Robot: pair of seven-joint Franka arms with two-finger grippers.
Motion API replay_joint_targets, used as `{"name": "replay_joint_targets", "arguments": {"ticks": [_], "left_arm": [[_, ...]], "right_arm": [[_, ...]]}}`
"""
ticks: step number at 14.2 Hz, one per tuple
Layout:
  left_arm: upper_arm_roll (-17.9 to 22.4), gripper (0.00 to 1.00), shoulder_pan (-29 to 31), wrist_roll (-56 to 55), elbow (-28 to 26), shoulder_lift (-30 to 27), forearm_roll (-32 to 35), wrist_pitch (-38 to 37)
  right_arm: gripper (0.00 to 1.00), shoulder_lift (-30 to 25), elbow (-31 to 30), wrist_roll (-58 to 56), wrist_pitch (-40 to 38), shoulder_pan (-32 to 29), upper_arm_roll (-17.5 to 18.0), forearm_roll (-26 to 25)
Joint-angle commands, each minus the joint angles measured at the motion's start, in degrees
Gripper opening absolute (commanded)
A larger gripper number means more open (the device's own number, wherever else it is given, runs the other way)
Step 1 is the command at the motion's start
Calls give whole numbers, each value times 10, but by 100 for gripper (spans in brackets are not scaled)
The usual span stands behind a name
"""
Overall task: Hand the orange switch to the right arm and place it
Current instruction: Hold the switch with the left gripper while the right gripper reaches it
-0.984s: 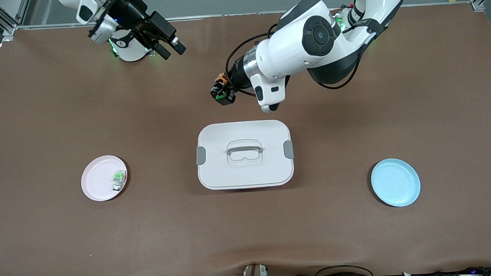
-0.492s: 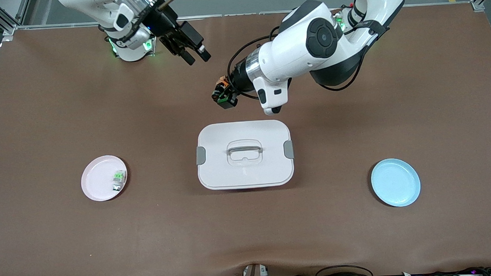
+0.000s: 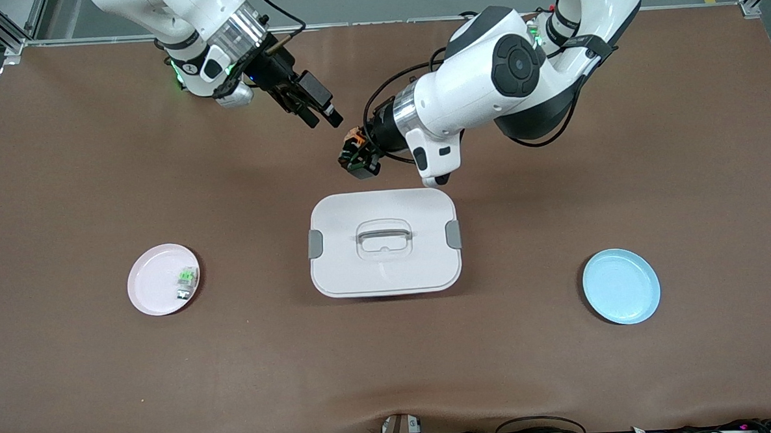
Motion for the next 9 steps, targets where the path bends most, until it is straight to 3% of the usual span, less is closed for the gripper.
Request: {"name": "replay_joint_targets", "arguments": {"ticks": [1,5,9], "left_arm": [[2,0,-6,0,14,7,-1,0],[2,0,-6,0,14,7,0,0],[2,0,-6,0,13,9,2,-1]], "right_arm": [[100,21,25,-1,14,2,10,3],[100,51,42,0,23,2,12,-6],[100,76,67,3,22,1,16,-63]]}}
